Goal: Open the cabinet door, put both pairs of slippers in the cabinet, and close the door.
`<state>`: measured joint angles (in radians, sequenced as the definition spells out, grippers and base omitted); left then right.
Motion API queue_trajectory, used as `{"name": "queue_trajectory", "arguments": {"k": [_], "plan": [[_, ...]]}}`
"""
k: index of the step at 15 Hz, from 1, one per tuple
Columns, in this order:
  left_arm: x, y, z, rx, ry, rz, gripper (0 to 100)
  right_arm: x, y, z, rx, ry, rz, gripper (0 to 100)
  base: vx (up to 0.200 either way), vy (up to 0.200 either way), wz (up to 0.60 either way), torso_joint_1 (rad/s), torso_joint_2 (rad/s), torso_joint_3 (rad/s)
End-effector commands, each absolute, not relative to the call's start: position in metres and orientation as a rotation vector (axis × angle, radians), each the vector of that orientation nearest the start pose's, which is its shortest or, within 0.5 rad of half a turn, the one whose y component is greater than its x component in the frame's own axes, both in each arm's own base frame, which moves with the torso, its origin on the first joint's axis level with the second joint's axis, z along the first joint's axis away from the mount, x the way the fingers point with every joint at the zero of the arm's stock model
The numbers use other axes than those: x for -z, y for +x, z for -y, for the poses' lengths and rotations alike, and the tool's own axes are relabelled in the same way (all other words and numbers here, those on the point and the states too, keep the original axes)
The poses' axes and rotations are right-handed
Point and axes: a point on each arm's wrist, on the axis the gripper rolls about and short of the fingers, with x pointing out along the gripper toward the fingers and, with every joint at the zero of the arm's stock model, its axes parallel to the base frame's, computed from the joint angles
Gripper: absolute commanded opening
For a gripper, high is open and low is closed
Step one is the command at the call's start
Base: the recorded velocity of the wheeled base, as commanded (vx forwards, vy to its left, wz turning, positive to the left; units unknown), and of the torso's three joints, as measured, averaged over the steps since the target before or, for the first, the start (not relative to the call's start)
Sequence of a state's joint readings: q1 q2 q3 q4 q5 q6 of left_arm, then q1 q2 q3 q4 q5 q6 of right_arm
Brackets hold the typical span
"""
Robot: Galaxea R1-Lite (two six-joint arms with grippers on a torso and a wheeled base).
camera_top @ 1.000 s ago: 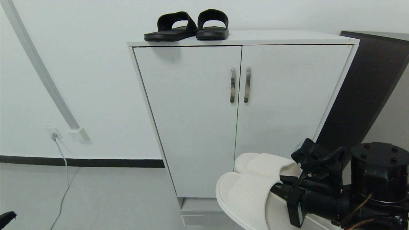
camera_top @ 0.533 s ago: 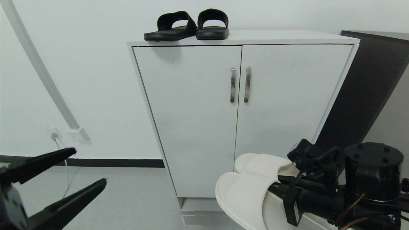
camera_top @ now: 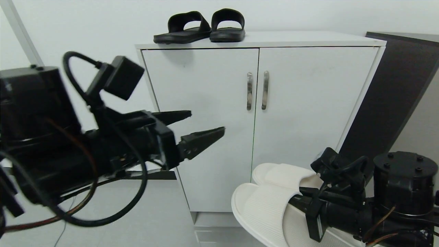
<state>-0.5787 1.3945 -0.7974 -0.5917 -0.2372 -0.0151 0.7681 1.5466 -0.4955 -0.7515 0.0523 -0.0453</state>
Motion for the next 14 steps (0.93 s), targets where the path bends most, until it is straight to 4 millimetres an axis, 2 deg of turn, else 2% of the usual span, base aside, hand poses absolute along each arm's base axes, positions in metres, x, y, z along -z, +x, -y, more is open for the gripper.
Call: {"name": "queue_trajectory", "arguments": {"k": [1,5,8,14], "plan": [[-0.258,0.234,0.189,0.892,-0.026,-0.04,100,-0.157,0.173,-0.169,-0.821,-0.149,-0.265,0,0.0,0.0,0.0,0.0,0.0,0.0],[-0.284,0.256,0.227,0.994,-0.031,-0.083,100,-0.156,0.173,-0.168,-0.818,-0.152,-0.269,0,0.0,0.0,0.0,0.0,0.0,0.0],[-0.3,0.284,0.25,1.074,-0.139,-0.094,100,-0.155,0.173,-0.169,-0.82,-0.155,-0.27,0,0.0,0.0,0.0,0.0,0.0,0.0],[-0.293,0.331,0.268,1.082,-0.255,-0.139,100,-0.154,0.172,-0.168,-0.817,-0.157,-0.276,0,0.0,0.0,0.0,0.0,0.0,0.0]]}}
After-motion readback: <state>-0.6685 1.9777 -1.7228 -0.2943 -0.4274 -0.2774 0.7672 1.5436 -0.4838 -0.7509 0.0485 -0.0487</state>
